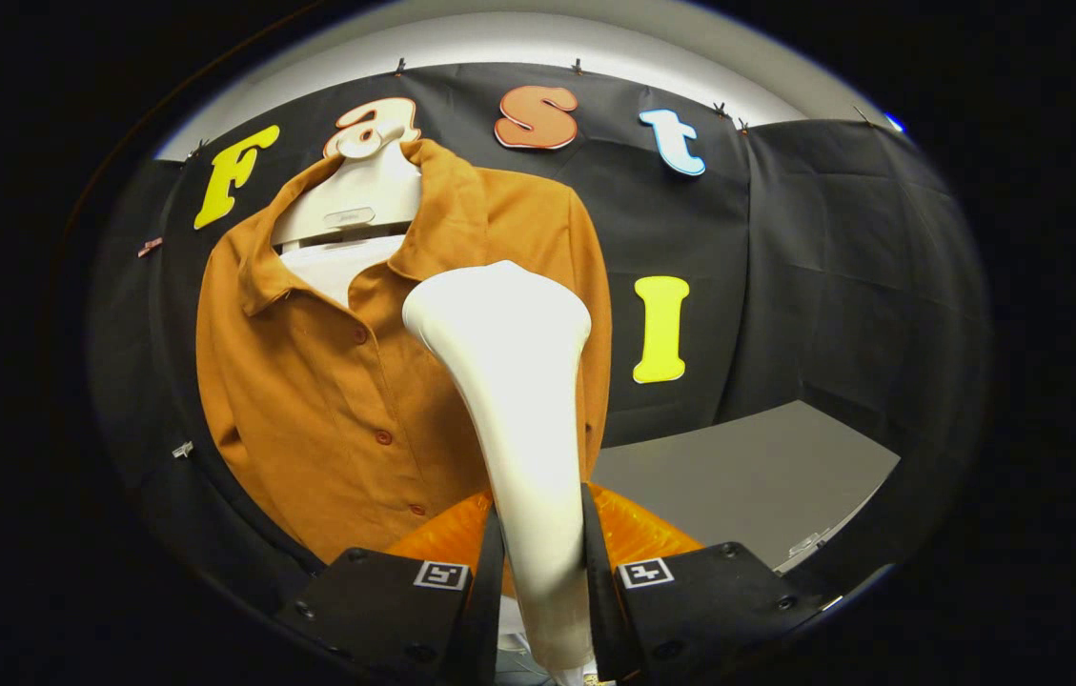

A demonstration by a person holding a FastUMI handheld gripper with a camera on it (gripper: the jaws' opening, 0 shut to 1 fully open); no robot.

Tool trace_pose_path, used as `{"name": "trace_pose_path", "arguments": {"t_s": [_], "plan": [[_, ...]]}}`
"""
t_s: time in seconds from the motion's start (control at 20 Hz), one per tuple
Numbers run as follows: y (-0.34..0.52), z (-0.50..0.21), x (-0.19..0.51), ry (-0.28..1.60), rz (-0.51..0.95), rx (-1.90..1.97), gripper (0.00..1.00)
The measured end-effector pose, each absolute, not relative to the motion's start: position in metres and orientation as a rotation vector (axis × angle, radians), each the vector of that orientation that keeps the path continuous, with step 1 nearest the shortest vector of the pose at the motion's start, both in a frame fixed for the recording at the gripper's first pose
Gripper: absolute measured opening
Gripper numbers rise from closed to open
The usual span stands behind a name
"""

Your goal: Iron the clothes twice with a garment steamer, once on the left side and once on the right side.

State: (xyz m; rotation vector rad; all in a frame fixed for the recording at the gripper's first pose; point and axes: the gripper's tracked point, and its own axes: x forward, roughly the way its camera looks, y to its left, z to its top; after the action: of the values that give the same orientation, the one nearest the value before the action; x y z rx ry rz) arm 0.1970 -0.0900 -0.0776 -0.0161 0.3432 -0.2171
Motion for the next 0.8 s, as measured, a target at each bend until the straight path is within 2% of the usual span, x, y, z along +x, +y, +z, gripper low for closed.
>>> {"name": "trace_pose_path", "arguments": {"t_s": [0.8], "plan": [[-0.082, -0.148, 0.217, 0.505, -0.323, -0.103, 0.42]]}}
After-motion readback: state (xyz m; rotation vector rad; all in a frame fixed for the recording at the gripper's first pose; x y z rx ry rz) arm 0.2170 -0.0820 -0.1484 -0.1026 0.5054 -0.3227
